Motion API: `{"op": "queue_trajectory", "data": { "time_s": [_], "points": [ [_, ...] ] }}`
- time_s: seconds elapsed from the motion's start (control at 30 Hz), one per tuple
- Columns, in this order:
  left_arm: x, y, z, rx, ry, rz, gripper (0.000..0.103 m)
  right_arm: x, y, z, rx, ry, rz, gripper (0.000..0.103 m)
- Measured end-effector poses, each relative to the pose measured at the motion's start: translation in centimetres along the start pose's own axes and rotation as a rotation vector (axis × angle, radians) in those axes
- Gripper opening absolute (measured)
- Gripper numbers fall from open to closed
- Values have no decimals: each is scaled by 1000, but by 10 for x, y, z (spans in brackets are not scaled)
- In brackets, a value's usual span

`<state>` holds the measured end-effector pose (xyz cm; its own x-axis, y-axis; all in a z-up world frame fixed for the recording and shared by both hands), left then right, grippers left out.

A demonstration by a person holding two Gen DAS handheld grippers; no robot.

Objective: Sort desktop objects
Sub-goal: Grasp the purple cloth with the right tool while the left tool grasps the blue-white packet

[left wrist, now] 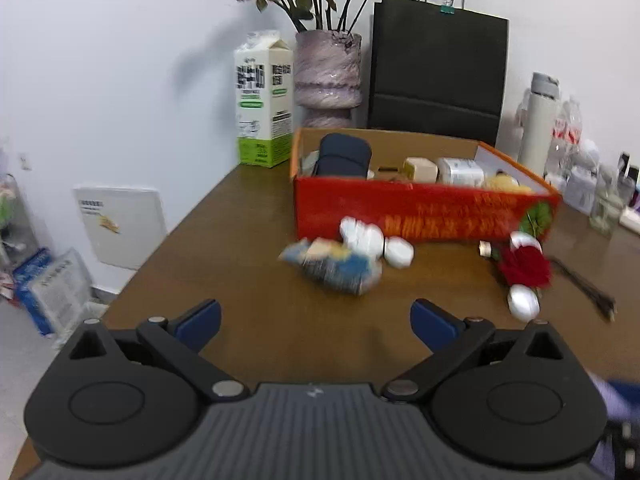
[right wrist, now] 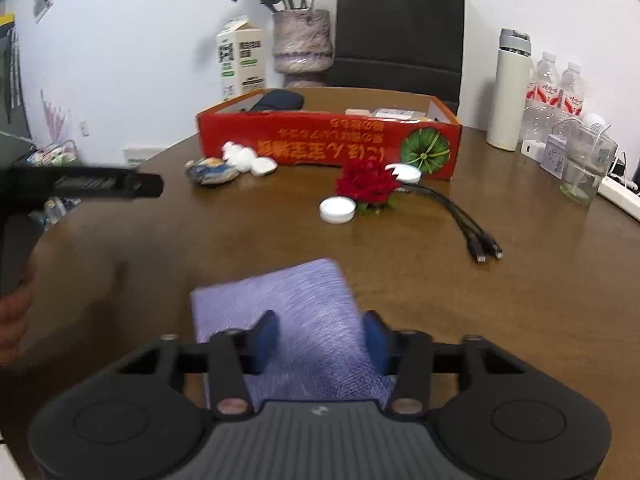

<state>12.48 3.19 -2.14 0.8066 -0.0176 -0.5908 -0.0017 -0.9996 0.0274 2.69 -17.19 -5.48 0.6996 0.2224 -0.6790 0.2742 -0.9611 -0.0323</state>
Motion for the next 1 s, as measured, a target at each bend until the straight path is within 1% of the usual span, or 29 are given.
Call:
{"op": "queue_trajectory", "data": {
  "time_s": [0.1,0.13,0.2,0.23,0.27,0.3,0.33,0.4,0.43,0.47,0.63,0.73,0.87,1.0],
  "points": [
    [34,1,-19,-5,-21,1,102,10,1,-7,-7,7,1,36],
    [44,1,-23,-8,-35,-6,100,11,0,-8,-12,11,0,32],
    [63,-2,-27,-28,-53,-26,90,12,-1,-9,-14,23,-7,22],
    [69,-2,-27,-37,-62,-27,76,12,0,-9,-11,27,-5,14],
    [72,-3,-26,-39,-66,-22,54,12,2,-10,-4,28,-13,12],
    [74,-3,-23,-41,-73,-15,42,12,3,-10,8,31,-19,11],
    [74,-3,-20,-49,-83,-9,22,12,4,-10,18,35,-24,9],
    [67,-5,-14,-71,-80,6,18,12,7,-10,37,41,-34,7],
    [61,-5,-12,-68,-72,12,11,11,7,-10,43,45,-34,6],
    [54,-4,-10,-61,-62,15,9,10,7,-10,43,50,-32,6],
    [5,7,1,-30,23,46,9,0,4,-11,34,72,-13,5],
    [-25,16,8,1,71,37,9,-12,3,-12,43,104,-3,4],
    [-60,29,18,7,91,70,9,-31,4,-11,60,145,-5,4],
    [-90,38,29,25,115,76,9,-54,6,-10,71,192,0,4]
  ]
}}
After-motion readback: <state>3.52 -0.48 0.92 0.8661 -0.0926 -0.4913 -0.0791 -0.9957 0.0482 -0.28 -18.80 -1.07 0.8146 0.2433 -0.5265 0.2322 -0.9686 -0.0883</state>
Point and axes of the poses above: each gripper's, at about its wrist camera, not at the fingertips, and x roughly the way its jaws point, y to its right, z to its underside, the point moved 10 cm from there along x, roughly the way its jaws point, and after that the axes turned 3 degrees about -y, right-handed, at the moved point
